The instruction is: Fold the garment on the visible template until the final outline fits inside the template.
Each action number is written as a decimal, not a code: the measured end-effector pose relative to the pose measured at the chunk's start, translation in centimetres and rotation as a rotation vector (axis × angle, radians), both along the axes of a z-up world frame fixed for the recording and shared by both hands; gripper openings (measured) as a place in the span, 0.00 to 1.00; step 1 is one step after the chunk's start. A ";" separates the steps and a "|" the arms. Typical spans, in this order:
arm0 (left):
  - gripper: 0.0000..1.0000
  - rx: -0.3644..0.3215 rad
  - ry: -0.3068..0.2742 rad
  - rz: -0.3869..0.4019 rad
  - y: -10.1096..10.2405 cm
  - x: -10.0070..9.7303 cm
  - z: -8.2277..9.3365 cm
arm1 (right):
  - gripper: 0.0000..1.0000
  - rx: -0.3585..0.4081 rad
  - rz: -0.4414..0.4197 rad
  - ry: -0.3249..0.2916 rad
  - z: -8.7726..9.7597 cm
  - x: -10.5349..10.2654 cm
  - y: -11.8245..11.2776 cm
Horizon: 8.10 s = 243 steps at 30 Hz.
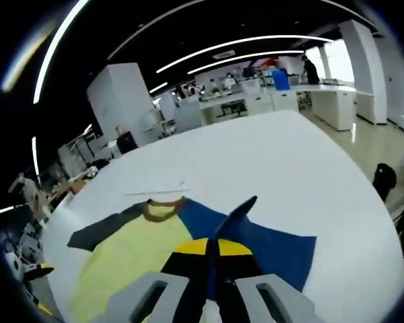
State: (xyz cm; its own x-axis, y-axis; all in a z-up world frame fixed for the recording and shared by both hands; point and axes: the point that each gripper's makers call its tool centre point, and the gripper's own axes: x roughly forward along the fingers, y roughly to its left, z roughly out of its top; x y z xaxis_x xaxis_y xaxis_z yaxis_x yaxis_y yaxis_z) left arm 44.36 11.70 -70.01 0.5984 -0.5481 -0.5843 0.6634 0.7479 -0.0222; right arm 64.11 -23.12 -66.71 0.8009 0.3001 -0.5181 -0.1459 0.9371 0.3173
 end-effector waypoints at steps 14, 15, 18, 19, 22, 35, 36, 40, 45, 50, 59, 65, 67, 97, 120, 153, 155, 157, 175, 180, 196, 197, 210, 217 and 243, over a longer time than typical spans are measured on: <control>0.96 -0.003 0.011 -0.007 -0.1 -0.4 -0.2 | 0.00 0.017 0.045 0.002 0.0 1.0 4.6; 0.96 -0.005 0.011 -0.005 -0.1 -0.4 -0.2 | 0.00 0.014 0.053 -0.003 0.1 1.1 5.1; 0.96 0.000 0.014 -0.004 0.0 -0.4 -0.4 | 0.00 0.003 0.073 -0.007 0.1 1.2 6.0; 0.96 0.001 0.015 -0.005 -0.1 -0.4 -0.4 | 0.00 0.000 0.078 -0.008 0.0 1.3 6.3; 0.96 -0.007 0.013 -0.007 -0.2 -0.4 -0.3 | 0.00 0.010 0.085 -0.004 0.0 1.4 6.8; 0.95 -0.004 0.017 0.002 0.2 -0.4 -0.5 | 0.00 -0.005 0.148 -0.002 0.0 1.7 9.6; 0.95 -0.003 0.017 0.003 0.2 -0.4 -0.5 | 0.00 -0.007 0.154 -0.003 0.0 1.7 9.8; 0.95 -0.001 0.017 0.005 0.4 -0.5 -0.6 | 0.00 -0.017 0.175 0.000 -0.2 2.5 10.5; 0.96 -0.004 0.017 0.007 0.5 -0.4 -0.6 | 0.00 -0.028 0.200 0.005 -0.3 2.5 11.6; 0.96 -0.002 0.015 0.008 0.5 -0.4 -0.6 | 0.00 -0.035 0.221 0.013 -0.3 2.1 12.9; 0.96 -0.001 0.012 0.012 0.8 -0.4 -0.5 | 0.00 -0.047 0.263 0.018 -0.3 1.9 14.8; 0.96 -0.001 0.012 0.018 1.0 -0.6 -0.6 | 0.00 -0.052 0.289 0.023 -0.6 2.6 15.8; 0.96 -0.001 0.013 0.023 1.2 -0.7 -0.7 | 0.00 -0.050 0.296 0.023 -0.7 3.0 16.1; 0.95 -0.008 0.022 0.050 1.9 -0.6 -1.1 | 0.00 -0.045 0.466 0.014 -0.7 4.4 24.0; 0.96 -0.018 0.021 0.063 2.4 -0.8 -1.3 | 0.00 -0.082 0.567 0.059 -4.2 1.7 28.5; 0.99 0.020 -0.025 0.083 3.8 0.8 0.5 | 0.78 -0.125 0.521 0.002 -0.8 -0.9 17.8; 0.99 0.019 -0.029 0.080 3.8 0.9 0.7 | 0.77 -0.128 0.511 0.000 -0.7 -1.2 16.6; 0.99 0.020 -0.031 0.076 3.7 1.0 0.9 | 0.76 -0.132 0.498 0.005 -0.8 -1.7 15.1; 0.99 0.016 -0.032 0.061 3.3 1.3 0.9 | 0.35 -0.220 0.390 0.038 -3.4 -3.7 4.6; 0.99 0.017 -0.028 0.064 3.3 1.3 0.9 | 0.25 -0.256 0.378 0.081 -4.8 -4.3 3.0; 0.99 0.023 -0.026 0.075 3.3 0.9 0.9 | 0.06 -0.324 0.368 0.111 -8.2 -4.3 1.1; 0.99 0.024 -0.025 0.077 3.4 0.8 0.9 | 0.06 -0.322 0.369 0.113 -8.3 -4.2 1.0; 0.99 0.028 -0.013 0.086 3.5 0.5 0.5 | 0.04 -0.291 0.343 0.088 -9.2 -3.1 2.3; 0.99 0.025 -0.021 0.093 3.5 0.7 0.8 | 0.00 -0.272 0.328 0.054 -9.1 -2.4 3.0; 0.98 0.030 -0.014 0.138 5.7 2.0 0.1 | 0.00 -0.385 0.290 0.108 -9.9 -2.8 -0.1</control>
State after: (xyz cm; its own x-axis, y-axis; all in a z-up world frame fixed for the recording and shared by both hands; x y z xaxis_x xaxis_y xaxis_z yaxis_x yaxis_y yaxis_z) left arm 46.36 17.38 -69.87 0.6754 -0.4422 -0.5901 0.5540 0.8325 0.0102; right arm 61.30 -23.17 -76.56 0.6480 0.2732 -0.7109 -0.4033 0.9149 -0.0160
